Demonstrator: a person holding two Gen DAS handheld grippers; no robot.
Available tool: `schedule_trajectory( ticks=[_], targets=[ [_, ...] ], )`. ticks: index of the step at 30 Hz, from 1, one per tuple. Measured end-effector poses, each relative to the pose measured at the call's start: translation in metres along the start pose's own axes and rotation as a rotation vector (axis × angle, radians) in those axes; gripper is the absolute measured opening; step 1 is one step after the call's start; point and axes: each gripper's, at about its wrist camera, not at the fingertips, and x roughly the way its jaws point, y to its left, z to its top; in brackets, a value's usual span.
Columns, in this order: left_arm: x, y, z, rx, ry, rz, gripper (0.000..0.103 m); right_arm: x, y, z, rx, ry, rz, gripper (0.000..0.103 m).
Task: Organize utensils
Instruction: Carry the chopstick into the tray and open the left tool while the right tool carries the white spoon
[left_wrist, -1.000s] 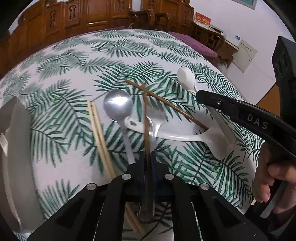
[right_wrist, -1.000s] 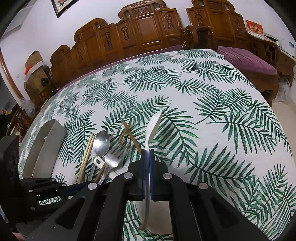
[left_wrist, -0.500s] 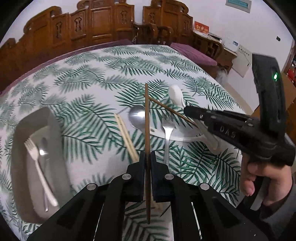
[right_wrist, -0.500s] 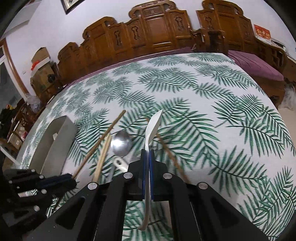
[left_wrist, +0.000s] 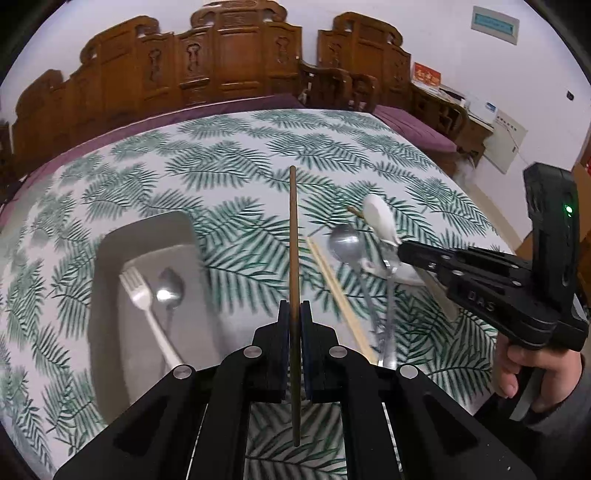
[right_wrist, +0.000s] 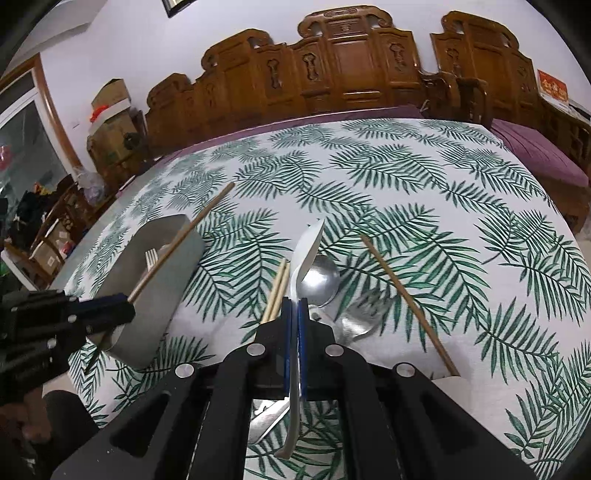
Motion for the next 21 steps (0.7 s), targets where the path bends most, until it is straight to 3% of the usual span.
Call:
schedule_trajectory(
  ticks=[12,21],
  targets=[
    [-0.004,0.059,-0.027,-0.11,0.017,0.04,0.005,0.005,0.006,-0.001,-0.016,0.012,0.011,0.004],
    [0.0,0.086,-0.028,-0.142,0.027,0.102,0.005,0.01,0.014,-0.001,-0.036,0.024,0.014,0.004]
  ],
)
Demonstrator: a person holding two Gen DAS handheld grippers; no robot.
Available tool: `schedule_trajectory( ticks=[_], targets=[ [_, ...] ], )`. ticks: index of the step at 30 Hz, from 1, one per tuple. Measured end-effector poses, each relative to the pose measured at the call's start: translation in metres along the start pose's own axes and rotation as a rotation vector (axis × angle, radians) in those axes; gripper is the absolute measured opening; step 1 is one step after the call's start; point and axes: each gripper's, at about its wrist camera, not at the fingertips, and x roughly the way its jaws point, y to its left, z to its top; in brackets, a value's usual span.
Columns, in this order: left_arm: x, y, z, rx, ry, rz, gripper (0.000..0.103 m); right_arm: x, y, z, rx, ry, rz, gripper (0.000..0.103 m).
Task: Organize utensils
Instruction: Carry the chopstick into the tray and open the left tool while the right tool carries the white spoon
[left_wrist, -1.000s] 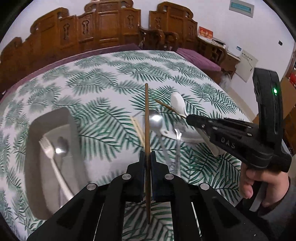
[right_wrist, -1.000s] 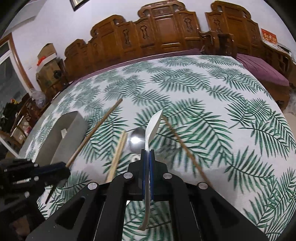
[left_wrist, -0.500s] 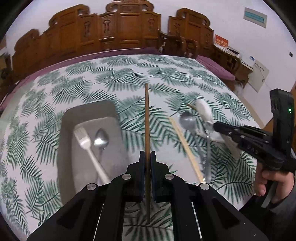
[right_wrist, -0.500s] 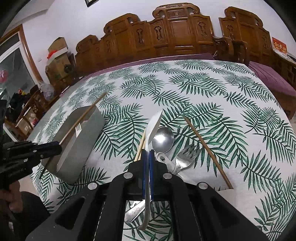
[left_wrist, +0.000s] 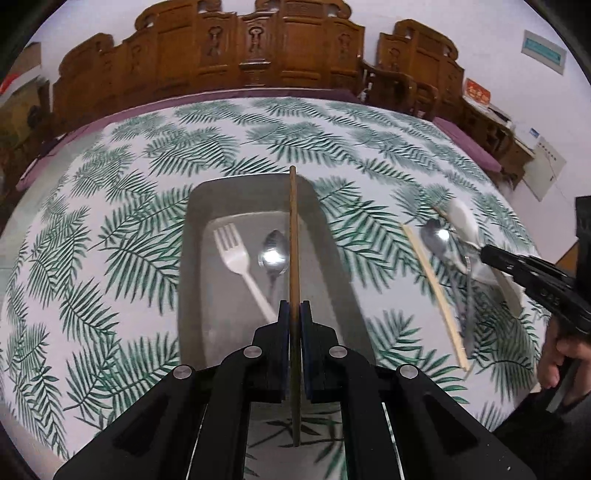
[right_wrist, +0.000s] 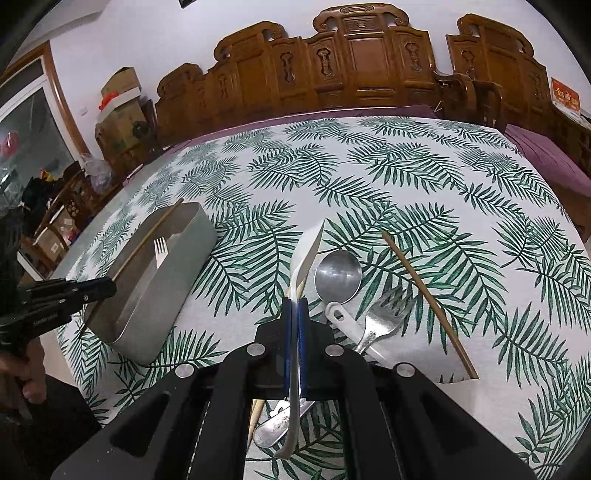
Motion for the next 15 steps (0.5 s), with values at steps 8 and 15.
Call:
schedule_trajectory(
  ticks=[8,15],
  targets=[
    [0.013,0.021,0.002,-0.052,0.009,0.015,0.005,0.004,0.004,-0.001,-0.014,0.013,0.0,0.004],
    [0.014,0.031,0.005,-0.072,-0.014,0.005,0.005,0.007,0.013,-0.003,-0.041,0.027,0.003,0.004]
  ],
)
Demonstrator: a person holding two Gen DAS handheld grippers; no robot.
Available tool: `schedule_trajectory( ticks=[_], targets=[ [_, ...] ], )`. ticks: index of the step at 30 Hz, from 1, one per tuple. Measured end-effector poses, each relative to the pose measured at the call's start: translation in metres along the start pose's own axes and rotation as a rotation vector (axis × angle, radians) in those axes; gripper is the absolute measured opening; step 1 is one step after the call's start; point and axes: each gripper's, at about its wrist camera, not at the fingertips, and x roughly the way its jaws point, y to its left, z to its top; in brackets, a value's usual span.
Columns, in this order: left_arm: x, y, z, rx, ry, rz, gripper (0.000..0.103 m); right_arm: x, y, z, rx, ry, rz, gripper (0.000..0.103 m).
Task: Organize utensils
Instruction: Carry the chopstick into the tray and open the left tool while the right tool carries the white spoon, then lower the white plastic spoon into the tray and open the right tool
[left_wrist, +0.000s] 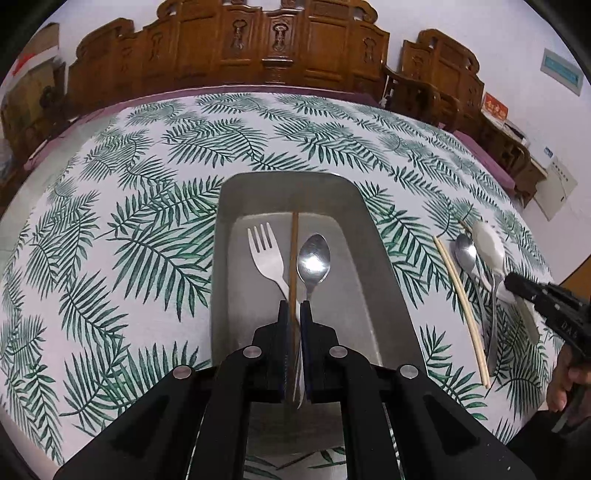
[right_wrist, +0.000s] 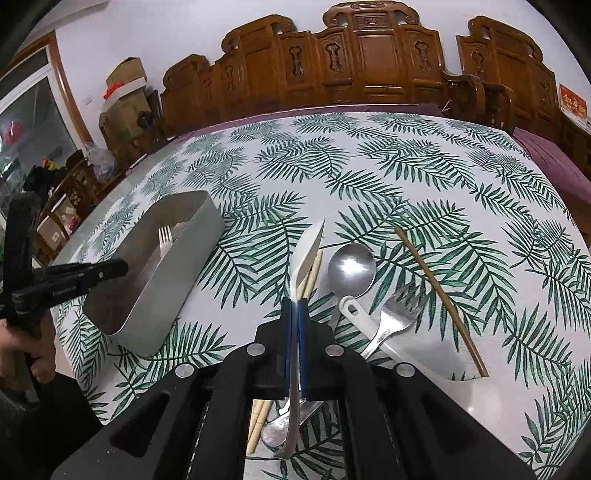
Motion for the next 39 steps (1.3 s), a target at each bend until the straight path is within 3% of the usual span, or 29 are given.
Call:
schedule_trajectory(
  ticks=[13,23,39],
  targets=[
    [-0.033,0.015,0.009,0.017,-0.093,-0.004,0.005,-0.006,0.062,0.019,-0.054,-0.019,0.079,0.004],
    [-0.048,0.038,0.01,0.014,-0.122,0.01,0.005,0.03,0.131,0.04,-0.101,0.015,0.173,0.004],
    [-0.06,0.058,0.013,-0.018,-0.146,0.015,0.005,0.099,0.171,0.057,-0.028,0.124,0.233,0.005]
  ],
)
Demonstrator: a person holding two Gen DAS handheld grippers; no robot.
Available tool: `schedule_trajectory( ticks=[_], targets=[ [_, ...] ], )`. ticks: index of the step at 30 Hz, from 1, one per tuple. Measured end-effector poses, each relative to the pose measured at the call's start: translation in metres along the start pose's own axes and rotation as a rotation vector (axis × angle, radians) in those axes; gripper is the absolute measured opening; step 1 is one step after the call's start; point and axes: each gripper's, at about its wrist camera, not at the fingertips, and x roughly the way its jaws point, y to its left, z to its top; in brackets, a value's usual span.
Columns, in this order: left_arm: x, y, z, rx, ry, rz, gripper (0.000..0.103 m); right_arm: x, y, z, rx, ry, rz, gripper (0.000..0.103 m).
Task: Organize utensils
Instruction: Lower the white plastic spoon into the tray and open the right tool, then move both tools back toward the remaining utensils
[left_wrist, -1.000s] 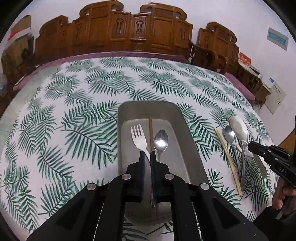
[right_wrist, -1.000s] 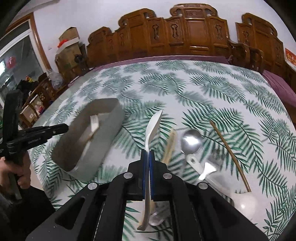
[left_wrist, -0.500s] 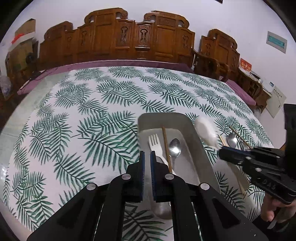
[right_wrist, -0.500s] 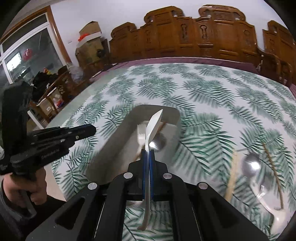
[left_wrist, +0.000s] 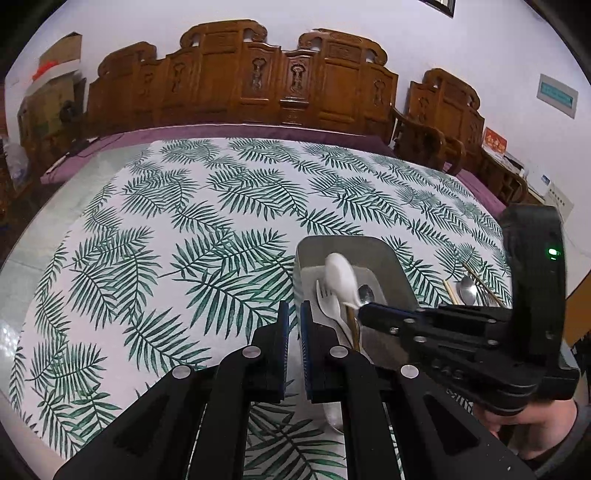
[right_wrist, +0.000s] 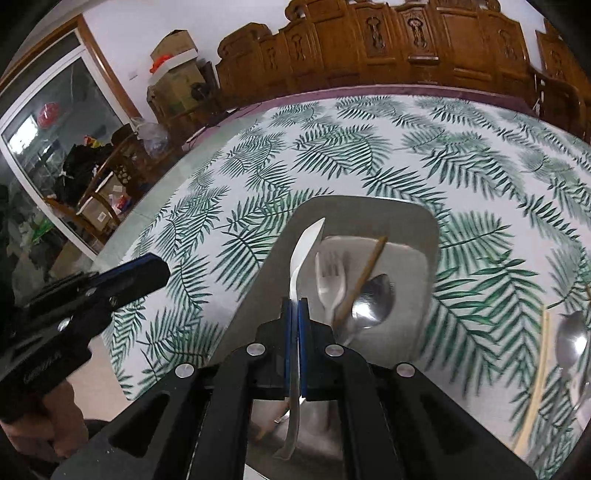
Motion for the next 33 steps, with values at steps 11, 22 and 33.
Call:
schedule_trajectory(
  ticks=[11,22,33],
  targets=[
    [-0.002,-0.013,-0.001,0.017,-0.008,-0.031,0.005,-0.025,-0.014,-0.004,0.004,-0.038,0.018,0.008],
    [-0.007,-0.065,-0.007,0.092,-0.023,-0.113,0.021,-0.107,-0.069,-0.036,-0.006,-0.11,-0.142,0.008],
    [-0.005,-0.116,-0.018,0.156,-0.012,-0.206,0.054,-0.156,-0.126,-0.073,0.033,-0.124,-0.304,0.008]
  ],
)
